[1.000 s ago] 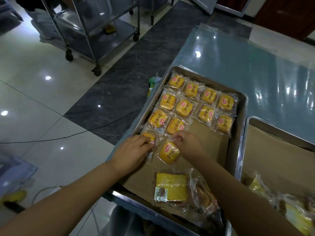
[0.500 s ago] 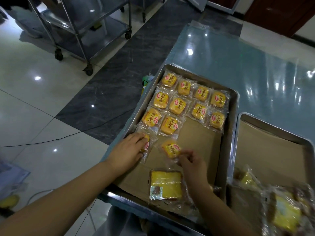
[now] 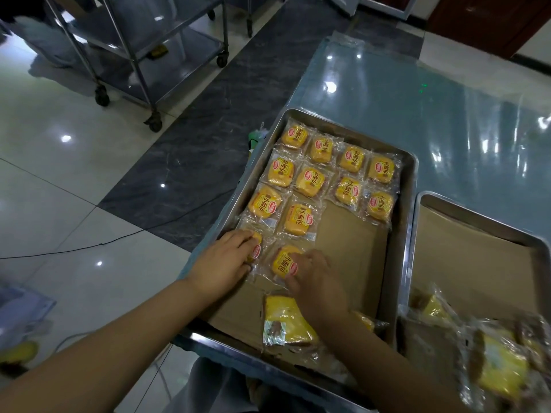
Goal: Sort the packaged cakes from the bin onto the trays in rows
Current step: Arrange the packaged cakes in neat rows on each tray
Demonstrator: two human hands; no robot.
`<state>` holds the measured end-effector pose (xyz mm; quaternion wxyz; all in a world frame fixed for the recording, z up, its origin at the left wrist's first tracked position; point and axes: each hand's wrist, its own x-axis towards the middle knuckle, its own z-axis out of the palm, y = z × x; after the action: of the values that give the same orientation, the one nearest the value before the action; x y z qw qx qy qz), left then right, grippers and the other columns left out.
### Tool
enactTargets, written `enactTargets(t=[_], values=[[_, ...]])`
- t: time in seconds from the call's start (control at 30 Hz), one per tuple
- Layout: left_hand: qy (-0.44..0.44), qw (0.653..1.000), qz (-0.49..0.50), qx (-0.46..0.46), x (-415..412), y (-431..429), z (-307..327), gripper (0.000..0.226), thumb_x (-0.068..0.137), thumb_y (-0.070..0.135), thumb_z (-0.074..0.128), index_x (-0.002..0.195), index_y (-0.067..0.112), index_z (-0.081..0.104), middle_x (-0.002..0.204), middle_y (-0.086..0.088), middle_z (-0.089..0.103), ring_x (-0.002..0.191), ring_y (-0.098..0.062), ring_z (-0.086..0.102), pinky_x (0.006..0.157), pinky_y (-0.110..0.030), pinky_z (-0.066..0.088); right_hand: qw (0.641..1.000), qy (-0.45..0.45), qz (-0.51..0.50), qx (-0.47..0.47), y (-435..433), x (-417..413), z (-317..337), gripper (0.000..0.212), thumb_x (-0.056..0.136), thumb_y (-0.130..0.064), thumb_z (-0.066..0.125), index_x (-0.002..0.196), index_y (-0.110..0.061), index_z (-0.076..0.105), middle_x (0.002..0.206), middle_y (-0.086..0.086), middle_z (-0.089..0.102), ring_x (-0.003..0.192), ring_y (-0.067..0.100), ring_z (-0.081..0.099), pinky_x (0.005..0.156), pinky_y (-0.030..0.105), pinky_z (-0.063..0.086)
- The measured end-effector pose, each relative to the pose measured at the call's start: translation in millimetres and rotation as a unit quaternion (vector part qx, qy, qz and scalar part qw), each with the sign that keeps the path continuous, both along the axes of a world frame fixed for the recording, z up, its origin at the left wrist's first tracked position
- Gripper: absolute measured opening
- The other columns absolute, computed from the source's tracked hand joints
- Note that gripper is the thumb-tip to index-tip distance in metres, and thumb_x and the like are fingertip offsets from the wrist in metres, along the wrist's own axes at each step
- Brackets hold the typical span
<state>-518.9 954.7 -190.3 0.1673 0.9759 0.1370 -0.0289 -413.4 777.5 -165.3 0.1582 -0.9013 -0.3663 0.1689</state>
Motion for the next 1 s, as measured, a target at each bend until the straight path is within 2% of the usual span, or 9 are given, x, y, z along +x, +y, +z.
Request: enactTargets(t=[0.1, 0.3, 0.37, 0.43, 0.53, 0.73, 0.87, 0.93, 1.0], values=[[0.002, 1.000, 0.001, -0.002, 0, 0, 1, 0.061, 0.089, 0.028, 0.058, 0.144, 0.021, 0.033, 0.150, 0.000, 0.032, 0.137, -0.016, 0.026, 0.108, -0.027, 0.025, 0.999, -0.013, 0.048, -0.020, 6, 2, -11, 0.045, 0.087, -0.036, 0.060, 0.129, -0.025, 0.048, 0.121, 0.000, 0.043, 0.111, 0.016, 0.041, 0.091, 0.031, 0.044], [0.001, 1.000, 0.007, -0.010, 1, 1, 3, 0.061, 0.089, 0.027, 0.058, 0.144, 0.019, 0.033, 0.149, -0.002, 0.033, 0.136, -0.019, 0.027, 0.108, -0.029, 0.026, 0.993, -0.054, 0.107, -0.024, 12, 14, -14, 0.037, 0.084, -0.029, 0.065, 0.119, -0.024, 0.054, 0.116, 0.000, 0.045, 0.106, 0.014, 0.041, 0.085, 0.024, 0.040], [0.005, 1.000, 0.006, -0.006, 2, 1, 2, 0.061, 0.090, 0.028, 0.057, 0.145, 0.019, 0.031, 0.150, -0.001, 0.031, 0.137, -0.019, 0.025, 0.108, -0.029, 0.025, 0.990, -0.090, 0.113, -0.002, 13, 21, -9, 0.033, 0.082, -0.035, 0.064, 0.113, -0.023, 0.060, 0.112, 0.000, 0.050, 0.102, 0.016, 0.046, 0.083, 0.028, 0.042], [0.003, 1.000, 0.005, -0.004, 2, 1, 3, 0.061, 0.090, 0.029, 0.057, 0.145, 0.020, 0.031, 0.150, -0.001, 0.031, 0.137, -0.018, 0.026, 0.109, -0.029, 0.025, 0.990, -0.120, 0.075, 0.025, 17, 31, -6, 0.038, 0.085, -0.037, 0.059, 0.120, -0.021, 0.057, 0.120, 0.004, 0.051, 0.112, 0.020, 0.046, 0.093, 0.034, 0.043], [-0.004, 1.000, 0.003, -0.005, 1, 0, 4, 0.062, 0.089, 0.028, 0.058, 0.145, 0.019, 0.032, 0.149, -0.002, 0.033, 0.137, -0.019, 0.027, 0.109, -0.030, 0.026, 0.997, -0.075, 0.007, -0.013, 25, 43, -6, 0.051, 0.095, -0.036, 0.045, 0.141, -0.017, 0.036, 0.146, 0.008, 0.033, 0.134, 0.024, 0.027, 0.111, 0.041, 0.027], [-0.004, 1.000, 0.011, -0.012, 3, -1, 6, 0.062, 0.087, 0.024, 0.062, 0.142, 0.016, 0.036, 0.147, -0.004, 0.036, 0.135, -0.021, 0.030, 0.108, -0.030, 0.027, 1.000, 0.005, 0.011, -0.003, 28, 46, -11, 0.055, 0.097, -0.025, 0.045, 0.147, -0.016, 0.024, 0.153, 0.009, 0.024, 0.140, 0.026, 0.020, 0.113, 0.040, 0.021], [-0.059, 0.998, -0.012, 0.019, 3, -8, 16, 0.058, 0.069, 0.012, 0.078, 0.123, 0.008, 0.059, 0.123, -0.012, 0.060, 0.113, -0.030, 0.056, 0.093, -0.038, 0.045, 0.999, -0.022, -0.023, 0.033, 9, 47, -8, 0.048, 0.091, -0.018, 0.052, 0.138, -0.014, 0.041, 0.138, 0.006, 0.044, 0.127, 0.020, 0.036, 0.104, 0.030, 0.028], [-0.095, 0.995, -0.023, 0.013, 3, -18, 19, 0.048, 0.068, 0.015, 0.079, 0.114, 0.012, 0.065, 0.112, -0.008, 0.065, 0.103, -0.027, 0.060, 0.083, -0.037, 0.049, 0.999, -0.020, -0.035, 0.035, -8, 48, -7, 0.031, 0.089, -0.014, 0.051, 0.120, -0.010, 0.056, 0.119, 0.006, 0.055, 0.111, 0.020, 0.047, 0.091, 0.025, 0.033], [-0.095, 0.994, -0.046, -0.010, 3, -32, 22, 0.034, 0.073, 0.023, 0.075, 0.106, 0.020, 0.067, 0.103, 0.000, 0.065, 0.098, -0.020, 0.058, 0.076, -0.030, 0.044, 0.998, 0.037, -0.040, 0.027, -27, 48, -3, 0.017, 0.088, -0.013, 0.052, 0.097, -0.007, 0.065, 0.098, 0.005, 0.061, 0.094, 0.022, 0.055, 0.079, 0.030, 0.044]])
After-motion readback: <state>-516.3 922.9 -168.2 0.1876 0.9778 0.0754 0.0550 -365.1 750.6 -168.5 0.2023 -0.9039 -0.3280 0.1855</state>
